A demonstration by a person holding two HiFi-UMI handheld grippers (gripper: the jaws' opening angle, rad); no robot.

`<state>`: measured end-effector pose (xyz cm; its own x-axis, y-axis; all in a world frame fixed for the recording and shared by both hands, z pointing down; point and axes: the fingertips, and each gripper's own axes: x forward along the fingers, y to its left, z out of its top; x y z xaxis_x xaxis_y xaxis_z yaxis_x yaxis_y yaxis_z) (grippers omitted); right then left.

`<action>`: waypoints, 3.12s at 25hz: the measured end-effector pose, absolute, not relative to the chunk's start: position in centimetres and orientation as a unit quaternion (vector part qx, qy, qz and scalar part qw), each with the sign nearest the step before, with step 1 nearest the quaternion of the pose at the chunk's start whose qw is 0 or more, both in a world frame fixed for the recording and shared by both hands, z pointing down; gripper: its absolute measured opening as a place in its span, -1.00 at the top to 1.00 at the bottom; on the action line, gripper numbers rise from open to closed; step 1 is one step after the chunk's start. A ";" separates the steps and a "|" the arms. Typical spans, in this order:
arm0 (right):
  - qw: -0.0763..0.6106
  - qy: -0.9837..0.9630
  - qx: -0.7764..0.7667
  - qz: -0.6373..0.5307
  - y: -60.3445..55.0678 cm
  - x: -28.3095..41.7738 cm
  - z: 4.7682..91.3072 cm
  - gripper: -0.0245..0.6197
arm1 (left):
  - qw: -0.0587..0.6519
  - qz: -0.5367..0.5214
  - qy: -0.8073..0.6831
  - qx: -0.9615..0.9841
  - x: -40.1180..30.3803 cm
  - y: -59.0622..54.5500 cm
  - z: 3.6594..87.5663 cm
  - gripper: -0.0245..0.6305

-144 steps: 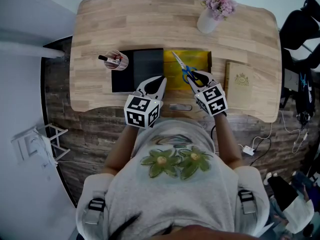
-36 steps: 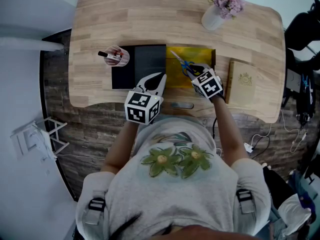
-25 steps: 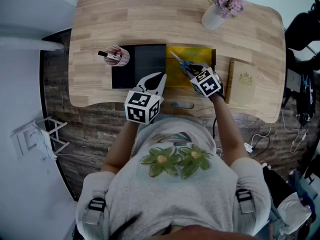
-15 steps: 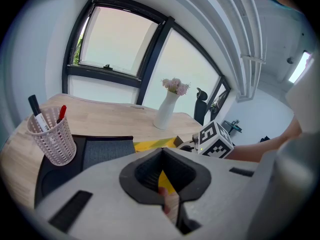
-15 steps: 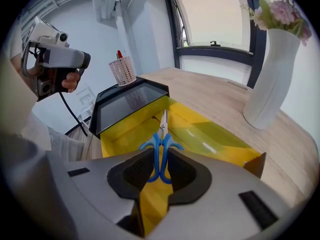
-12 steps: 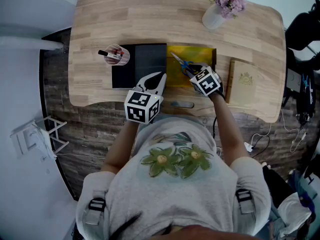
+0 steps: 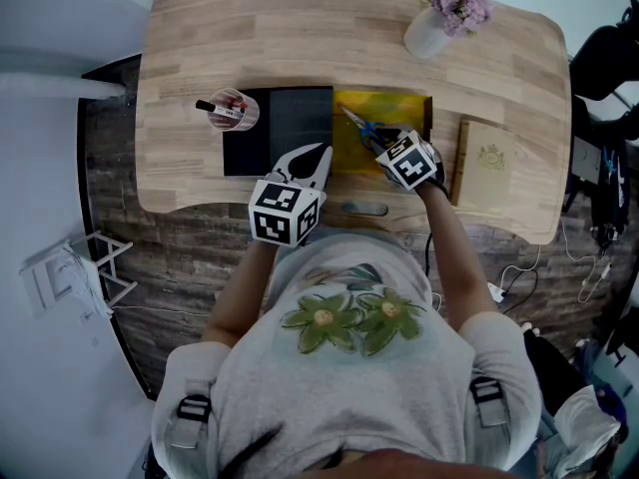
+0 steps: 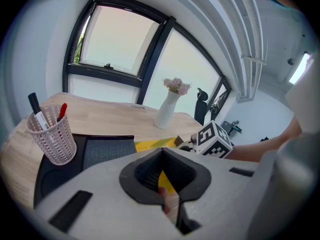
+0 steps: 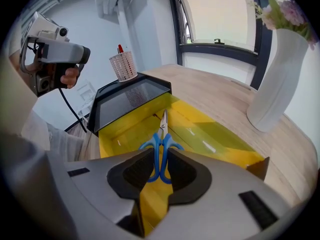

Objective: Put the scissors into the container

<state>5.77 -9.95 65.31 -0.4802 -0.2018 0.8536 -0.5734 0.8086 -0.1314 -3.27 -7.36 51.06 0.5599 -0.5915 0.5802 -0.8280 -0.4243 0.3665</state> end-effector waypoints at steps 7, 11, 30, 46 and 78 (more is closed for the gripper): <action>0.464 -0.832 0.227 0.204 -9.8 5.8 65.8 0.66 | 0.321 0.185 -0.432 0.822 -3.4 -7.4 51.2 0.91; 0.468 -0.830 0.226 0.204 -9.7 5.9 66.1 0.66 | 0.321 0.185 -0.432 0.822 -3.4 -7.4 51.3 0.91; 0.488 -0.821 0.211 0.206 -9.6 5.9 66.8 0.66 | 0.321 0.185 -0.437 0.820 -3.6 -7.4 51.2 0.91; 0.503 -0.817 0.202 0.197 -9.4 6.1 67.6 0.66 | 0.323 0.185 -0.437 0.819 -3.6 -7.6 51.3 0.91; 0.506 -0.815 0.204 0.195 -9.3 5.9 67.8 0.59 | 0.327 0.186 -0.434 0.818 -3.3 -7.6 51.5 0.91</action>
